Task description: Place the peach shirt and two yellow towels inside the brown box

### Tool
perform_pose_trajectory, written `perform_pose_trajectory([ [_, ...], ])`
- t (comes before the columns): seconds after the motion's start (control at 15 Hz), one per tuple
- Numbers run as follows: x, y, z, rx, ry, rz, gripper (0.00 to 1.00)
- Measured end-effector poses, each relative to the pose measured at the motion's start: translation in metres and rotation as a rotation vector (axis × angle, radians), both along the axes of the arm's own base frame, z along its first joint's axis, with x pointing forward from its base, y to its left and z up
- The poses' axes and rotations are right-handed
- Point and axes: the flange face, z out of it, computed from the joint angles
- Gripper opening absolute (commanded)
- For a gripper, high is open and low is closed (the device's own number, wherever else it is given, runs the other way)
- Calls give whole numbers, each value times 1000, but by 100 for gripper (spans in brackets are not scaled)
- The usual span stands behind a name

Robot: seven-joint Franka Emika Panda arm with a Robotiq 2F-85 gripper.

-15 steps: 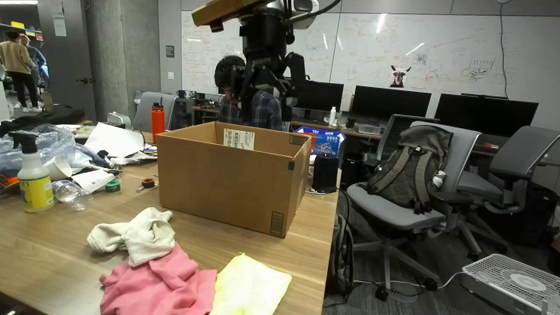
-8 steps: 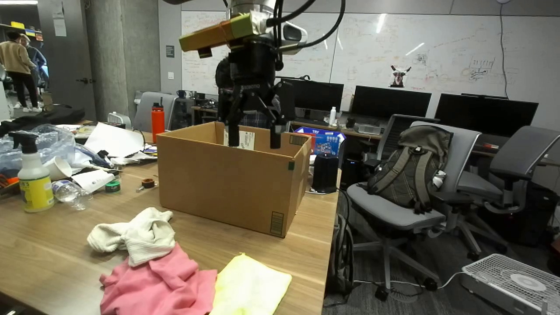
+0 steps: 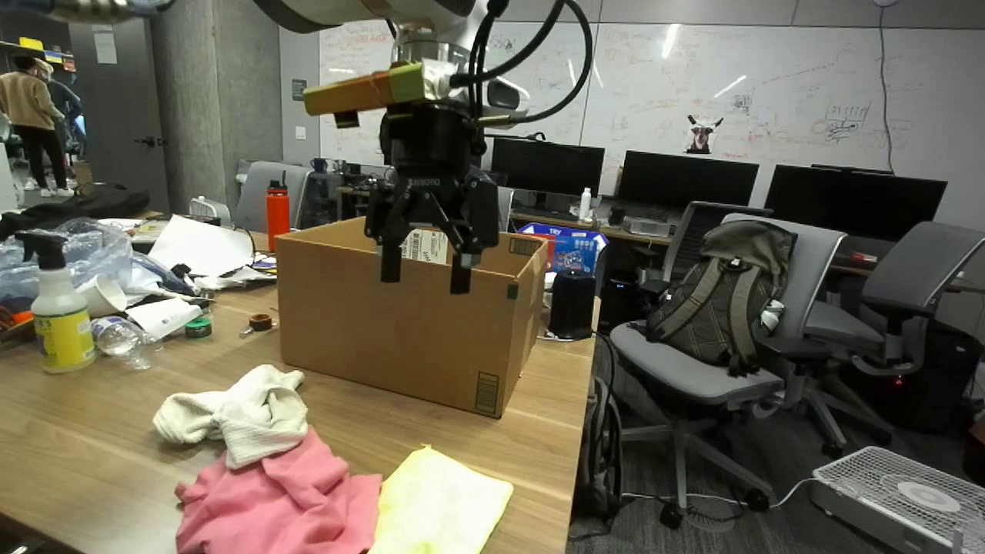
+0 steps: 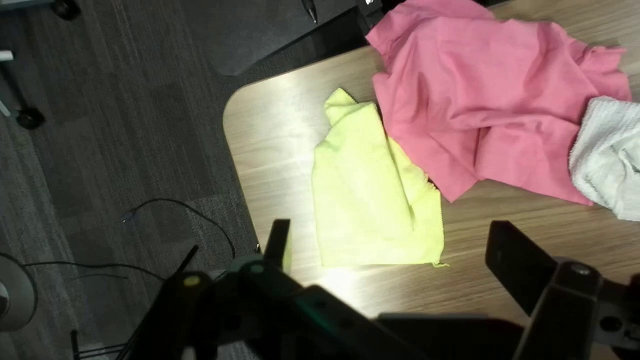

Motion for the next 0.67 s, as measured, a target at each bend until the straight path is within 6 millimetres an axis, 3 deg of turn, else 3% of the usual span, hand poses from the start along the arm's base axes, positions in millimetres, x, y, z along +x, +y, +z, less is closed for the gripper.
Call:
perform_pose_trajectory([
  [0.67, 20, 20, -42, 85, -38, -4, 100],
])
